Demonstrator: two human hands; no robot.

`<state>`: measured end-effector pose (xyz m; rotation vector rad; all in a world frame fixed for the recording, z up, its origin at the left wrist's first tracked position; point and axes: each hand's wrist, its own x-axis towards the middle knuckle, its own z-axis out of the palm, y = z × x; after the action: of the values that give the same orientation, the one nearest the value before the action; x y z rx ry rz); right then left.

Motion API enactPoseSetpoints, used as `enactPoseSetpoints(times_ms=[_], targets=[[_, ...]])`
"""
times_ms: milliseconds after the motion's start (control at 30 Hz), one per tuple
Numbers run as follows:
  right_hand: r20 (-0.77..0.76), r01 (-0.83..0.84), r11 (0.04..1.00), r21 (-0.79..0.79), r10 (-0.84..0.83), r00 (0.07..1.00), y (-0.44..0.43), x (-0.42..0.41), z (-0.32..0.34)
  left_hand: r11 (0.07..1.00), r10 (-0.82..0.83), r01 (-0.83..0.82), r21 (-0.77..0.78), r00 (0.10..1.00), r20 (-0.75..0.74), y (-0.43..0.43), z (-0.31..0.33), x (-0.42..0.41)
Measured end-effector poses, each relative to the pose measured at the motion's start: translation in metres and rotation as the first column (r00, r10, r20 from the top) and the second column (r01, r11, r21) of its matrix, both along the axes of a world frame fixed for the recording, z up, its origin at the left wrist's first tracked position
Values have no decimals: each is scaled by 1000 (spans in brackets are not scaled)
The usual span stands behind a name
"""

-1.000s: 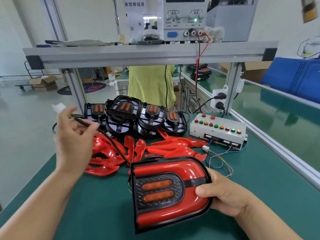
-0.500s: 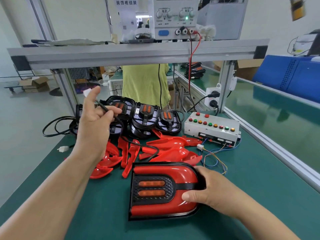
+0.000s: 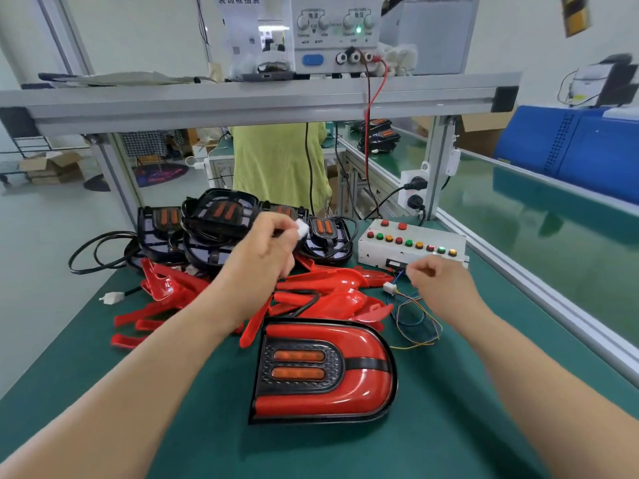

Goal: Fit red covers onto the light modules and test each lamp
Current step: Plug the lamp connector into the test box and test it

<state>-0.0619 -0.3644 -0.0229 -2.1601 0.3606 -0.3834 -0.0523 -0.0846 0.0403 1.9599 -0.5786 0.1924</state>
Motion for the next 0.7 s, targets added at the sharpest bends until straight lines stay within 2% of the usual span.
enactPoseSetpoints(times_ms=[100, 200, 333, 433, 533, 600, 700], targets=[[-132, -48, 971, -232, 17, 991, 2, 23, -10, 996, -9, 9, 84, 1000, -6, -11, -6, -3], [-317, -152, 889, -432, 7, 948, 5, 35, -17, 993, -11, 14, 118, 999, -34, -16, -11, -4], [-326, -174, 825, -537, -13, 945, 7, 38, -21, 986, -20, 20, 167, 1000, -1, -18, -17, -6], [-235, -130, 881, -456, 22, 972, 7, 32, -23, 981, 12, -18, 196, 999, 33, -18, -19, -9], [-105, -102, 962, -255, 78, 991, 10, 22, -13, 973, 6, -7, 230, 1000, 6, -17, -21, -12], [-59, -163, 983, -82, 159, 986, 14, 11, -4, 960, -25, 28, 277, 1000, -14, -16, -24, -15], [-36, -290, 956, 32, 291, 956, 22, -6, 9, 927, -72, 82, 367, 997, -39, -17, -28, -19]])
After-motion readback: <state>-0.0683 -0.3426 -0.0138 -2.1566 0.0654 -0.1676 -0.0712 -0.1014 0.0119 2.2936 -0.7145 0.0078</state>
